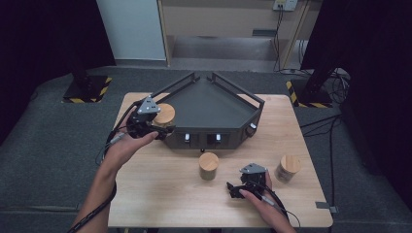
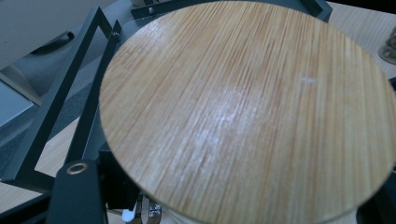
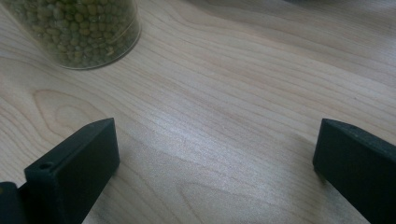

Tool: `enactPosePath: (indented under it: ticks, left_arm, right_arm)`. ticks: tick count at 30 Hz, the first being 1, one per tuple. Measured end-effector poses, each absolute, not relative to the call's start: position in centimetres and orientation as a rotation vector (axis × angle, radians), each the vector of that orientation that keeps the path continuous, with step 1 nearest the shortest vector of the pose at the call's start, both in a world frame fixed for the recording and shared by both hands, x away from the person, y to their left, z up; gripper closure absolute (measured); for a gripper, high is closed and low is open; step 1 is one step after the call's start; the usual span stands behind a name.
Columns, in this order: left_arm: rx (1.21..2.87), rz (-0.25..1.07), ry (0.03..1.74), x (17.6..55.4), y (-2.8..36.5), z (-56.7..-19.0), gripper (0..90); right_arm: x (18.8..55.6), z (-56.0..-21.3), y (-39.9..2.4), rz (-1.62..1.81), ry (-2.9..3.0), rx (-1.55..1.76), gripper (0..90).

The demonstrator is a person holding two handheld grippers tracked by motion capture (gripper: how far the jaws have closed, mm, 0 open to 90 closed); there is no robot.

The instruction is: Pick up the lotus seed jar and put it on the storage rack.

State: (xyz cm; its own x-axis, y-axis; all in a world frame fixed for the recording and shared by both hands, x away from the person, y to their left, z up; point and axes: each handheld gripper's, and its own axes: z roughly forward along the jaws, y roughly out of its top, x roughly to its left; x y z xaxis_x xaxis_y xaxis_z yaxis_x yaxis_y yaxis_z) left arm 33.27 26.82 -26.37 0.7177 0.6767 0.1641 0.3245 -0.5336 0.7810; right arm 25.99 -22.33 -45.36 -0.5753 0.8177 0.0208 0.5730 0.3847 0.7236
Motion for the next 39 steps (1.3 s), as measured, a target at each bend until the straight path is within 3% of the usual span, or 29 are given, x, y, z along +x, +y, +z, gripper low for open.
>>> enactPosePath:
  ticks: [39]
  left_arm:
    - [2.131, 0.564, 0.752, 38.5, 25.4, -26.8, 24.5]
  right_arm:
    - [26.0, -45.4, -22.3, 1.005, 2.310, 1.212, 0.4]
